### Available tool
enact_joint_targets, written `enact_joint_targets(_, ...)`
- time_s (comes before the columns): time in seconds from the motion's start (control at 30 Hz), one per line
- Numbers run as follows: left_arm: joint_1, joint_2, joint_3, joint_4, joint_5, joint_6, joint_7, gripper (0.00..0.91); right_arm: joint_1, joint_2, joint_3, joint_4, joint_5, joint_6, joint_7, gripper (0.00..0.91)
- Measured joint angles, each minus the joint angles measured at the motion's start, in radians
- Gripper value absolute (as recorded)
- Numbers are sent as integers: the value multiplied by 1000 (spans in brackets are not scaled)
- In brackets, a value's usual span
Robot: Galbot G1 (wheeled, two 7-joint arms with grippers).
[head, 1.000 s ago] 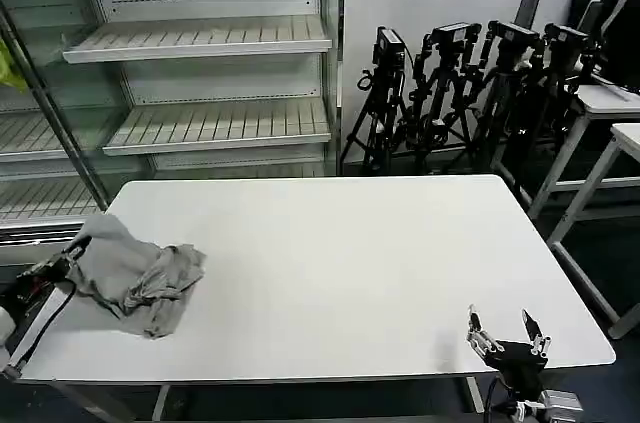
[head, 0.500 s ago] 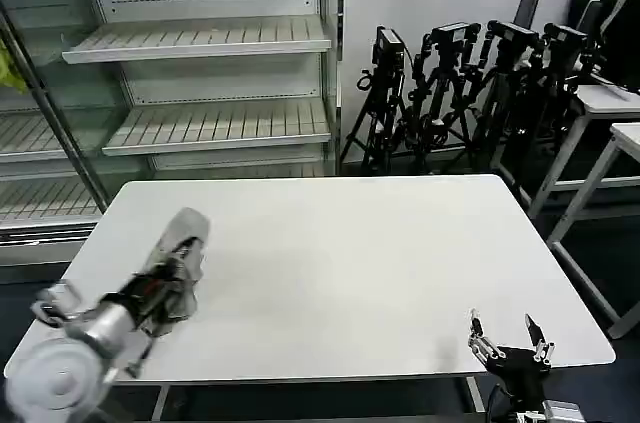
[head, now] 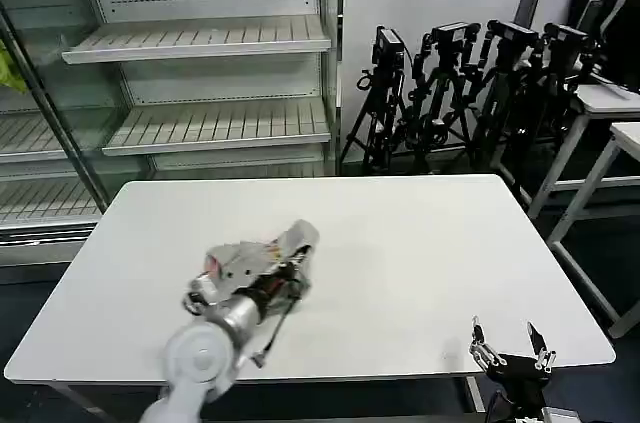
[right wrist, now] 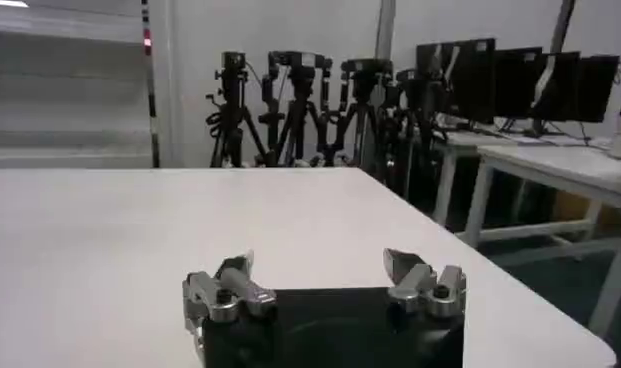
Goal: Fold and organize the clothes.
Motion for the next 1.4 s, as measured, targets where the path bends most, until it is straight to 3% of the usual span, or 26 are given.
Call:
enact_joint_targets(0.17, -56, -72, 87, 78, 46, -15, -1, 30, 1, -1, 10, -3, 4, 0, 0, 907)
enact_joint_targets(0.23, -80, -101, 115, 112, 66, -21, 0, 907, 0, -1, 12, -3, 4, 0, 0, 907)
enact_joint_targets(0.53, -123, -178, 194, 193, 143, -45, 33, 907, 5, -6, 13, -3, 5, -2, -5, 907)
enact_joint_targets(0.83, -108, -192, 220, 115, 138, -81, 78, 907, 16, -24, 7, -1, -1, -2, -21, 907)
enact_joint_targets(1.07, -35, -138, 167, -7, 290, -129, 120, 907, 18, -34, -6, 5, -25, 15, -33, 907)
enact_joint_targets(1.4, 229, -27, -62, -167, 683, -285, 160, 907, 19, -37, -21, 0, -65, 79, -54, 907)
